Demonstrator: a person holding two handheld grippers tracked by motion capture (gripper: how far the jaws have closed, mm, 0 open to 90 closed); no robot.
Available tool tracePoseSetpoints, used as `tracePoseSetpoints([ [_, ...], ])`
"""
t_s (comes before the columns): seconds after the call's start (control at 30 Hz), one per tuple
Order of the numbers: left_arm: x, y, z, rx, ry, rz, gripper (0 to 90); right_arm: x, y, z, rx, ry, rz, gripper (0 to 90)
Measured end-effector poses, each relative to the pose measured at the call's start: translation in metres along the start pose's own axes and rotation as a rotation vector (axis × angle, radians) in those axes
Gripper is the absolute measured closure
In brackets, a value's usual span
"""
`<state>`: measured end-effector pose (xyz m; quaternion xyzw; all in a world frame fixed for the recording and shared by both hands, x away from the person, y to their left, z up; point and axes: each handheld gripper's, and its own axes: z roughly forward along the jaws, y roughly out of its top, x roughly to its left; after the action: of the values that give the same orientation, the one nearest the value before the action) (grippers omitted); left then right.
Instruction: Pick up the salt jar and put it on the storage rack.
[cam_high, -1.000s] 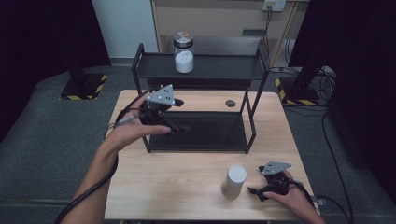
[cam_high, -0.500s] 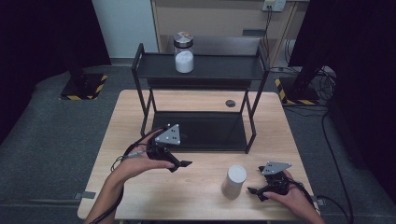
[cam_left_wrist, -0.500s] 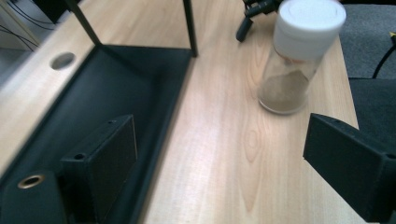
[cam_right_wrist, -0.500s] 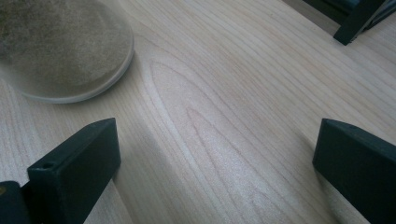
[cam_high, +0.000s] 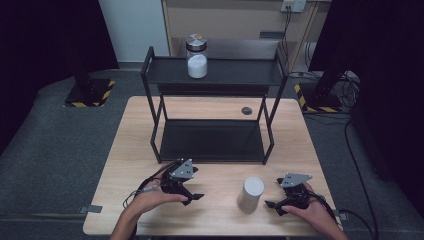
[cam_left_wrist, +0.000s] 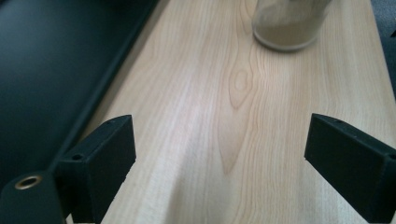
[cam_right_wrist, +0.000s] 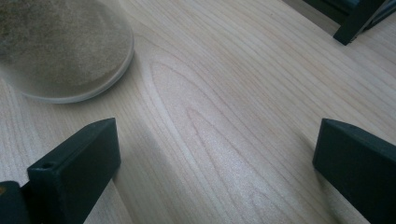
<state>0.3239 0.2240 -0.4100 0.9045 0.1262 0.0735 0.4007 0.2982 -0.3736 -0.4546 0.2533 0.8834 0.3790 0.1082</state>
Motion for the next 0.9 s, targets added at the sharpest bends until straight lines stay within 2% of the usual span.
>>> tracePoseSetpoints([
  [0.37,-0.001,-0.018,0.016,0.037,-0.012,-0.026,7.4,0.001,0.000,0.000,0.000,-0.003,0.001,1.6],
  [0.7,-0.004,-0.020,0.025,0.089,-0.021,-0.023,6.8,0.004,0.000,0.000,0.003,-0.016,0.013,1.4],
  [0.83,-0.004,-0.022,0.025,0.081,-0.020,-0.025,4.9,0.005,0.000,-0.001,0.003,-0.022,0.019,1.4],
  [0.9,-0.004,-0.028,0.026,0.056,-0.025,-0.027,2.5,0.006,0.000,-0.001,0.003,-0.024,0.022,1.3],
])
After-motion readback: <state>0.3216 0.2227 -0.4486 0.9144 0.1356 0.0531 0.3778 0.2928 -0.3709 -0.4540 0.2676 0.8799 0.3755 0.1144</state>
